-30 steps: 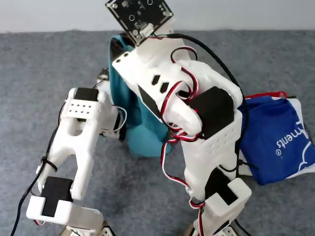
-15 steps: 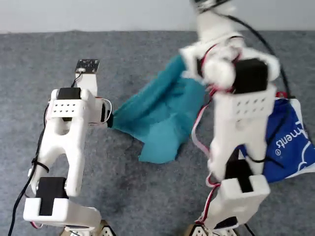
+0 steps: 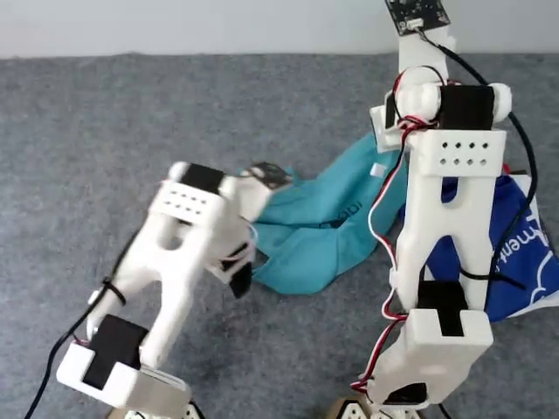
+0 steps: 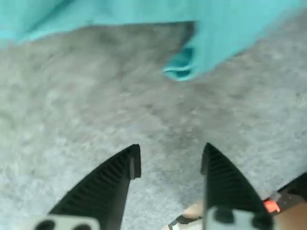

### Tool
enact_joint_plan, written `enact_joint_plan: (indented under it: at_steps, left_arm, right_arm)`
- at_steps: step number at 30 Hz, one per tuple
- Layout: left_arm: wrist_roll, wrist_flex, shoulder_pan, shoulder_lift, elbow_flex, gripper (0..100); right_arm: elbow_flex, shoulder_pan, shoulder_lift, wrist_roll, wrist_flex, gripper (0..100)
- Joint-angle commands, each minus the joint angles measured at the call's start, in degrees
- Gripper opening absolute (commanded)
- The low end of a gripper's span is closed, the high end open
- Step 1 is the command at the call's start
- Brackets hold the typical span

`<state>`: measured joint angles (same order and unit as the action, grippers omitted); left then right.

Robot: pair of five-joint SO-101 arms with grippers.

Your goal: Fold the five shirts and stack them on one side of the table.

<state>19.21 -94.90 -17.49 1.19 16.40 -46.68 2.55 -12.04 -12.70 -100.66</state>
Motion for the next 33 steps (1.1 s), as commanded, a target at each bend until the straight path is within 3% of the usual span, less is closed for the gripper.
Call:
enact_joint_plan:
  at_steps: [1,5,19,28,33]
  left_arm:
    - [0.8,3.1,-4.3,-0.2,0.3,23]
    - [0.6,12.2,-4.6,-0.2,2.6,23]
    - [0.6,29.9,-4.2,-0.2,13.1,18]
    - [0.9,32.2,-4.4,9.1,12.7,18]
    - [1.0,27.7,-4.4,12.8,6.6,17]
  right_arm:
    - [0.0,-0.5,0.3,0.6,-1.1,0.9]
    - [0.0,-0.4,0.2,0.6,-0.8,0.9]
    - [0.0,-0.2,0.5,0.6,-1.3,0.9]
    - [-0.1,-0.5,0.8,0.7,-1.4,0.9]
    - [-0.1,-0.5,0.8,0.7,-1.4,0.9]
